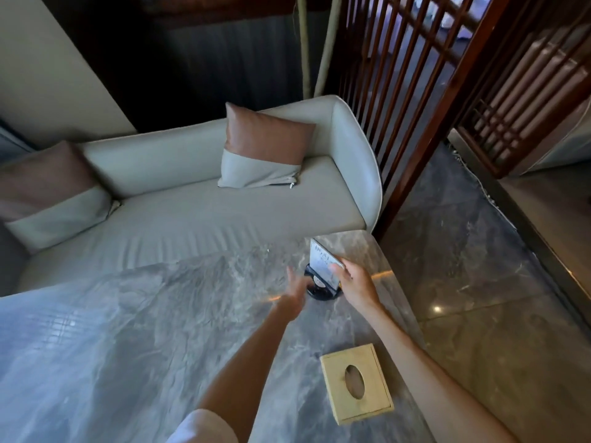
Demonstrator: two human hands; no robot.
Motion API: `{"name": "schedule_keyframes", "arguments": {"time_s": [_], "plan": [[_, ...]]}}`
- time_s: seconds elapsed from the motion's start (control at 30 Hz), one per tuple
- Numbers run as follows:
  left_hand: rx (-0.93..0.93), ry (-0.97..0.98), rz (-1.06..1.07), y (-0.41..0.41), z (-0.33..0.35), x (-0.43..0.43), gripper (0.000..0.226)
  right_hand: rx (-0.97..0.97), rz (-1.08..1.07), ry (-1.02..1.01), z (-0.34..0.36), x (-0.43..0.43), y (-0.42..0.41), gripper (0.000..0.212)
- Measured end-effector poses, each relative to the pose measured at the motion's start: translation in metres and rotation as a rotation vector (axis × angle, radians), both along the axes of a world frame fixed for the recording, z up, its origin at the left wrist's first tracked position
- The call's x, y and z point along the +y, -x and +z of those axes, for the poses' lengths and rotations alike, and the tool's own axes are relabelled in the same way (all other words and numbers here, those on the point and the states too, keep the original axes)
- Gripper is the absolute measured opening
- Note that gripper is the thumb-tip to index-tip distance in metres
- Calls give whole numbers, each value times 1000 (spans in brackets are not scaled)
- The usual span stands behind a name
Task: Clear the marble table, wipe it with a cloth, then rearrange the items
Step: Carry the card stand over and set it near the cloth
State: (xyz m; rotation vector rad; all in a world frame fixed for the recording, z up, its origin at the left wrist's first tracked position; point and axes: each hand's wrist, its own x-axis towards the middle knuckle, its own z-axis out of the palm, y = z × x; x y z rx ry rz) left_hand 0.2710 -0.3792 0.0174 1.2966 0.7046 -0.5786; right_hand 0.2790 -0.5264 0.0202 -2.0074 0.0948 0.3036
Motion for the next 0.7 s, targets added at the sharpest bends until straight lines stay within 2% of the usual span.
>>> {"name": "schedule_keyframes", "arguments": {"time_s": [0.07,0.1,0.2,0.27,0.33,0.43,0.57,0.7], "plan": [[-206,-150,-93,9,18,29,89,-12,45,-16,19,7,-3,20],[-290,-204,-126,16,30,48,86,-16,96,-20,32,12,-3,16],[-533,-262,-213,47,80,111,49,-25,280,-34,79,40,4,20],[-617,-238,-191,77,122,146,29,-29,411,-50,115,70,19,24],[-675,-310,-179,111,159,180,14,-3,512,-83,151,106,43,19],[-712,-521,-205,165,198,228,15,17,588,-184,191,163,95,10],[-758,-757,-107,251,226,285,15,36,537,-340,202,223,179,57],[-759,-822,77,330,225,330,15,322,239,-541,155,266,278,83]]}}
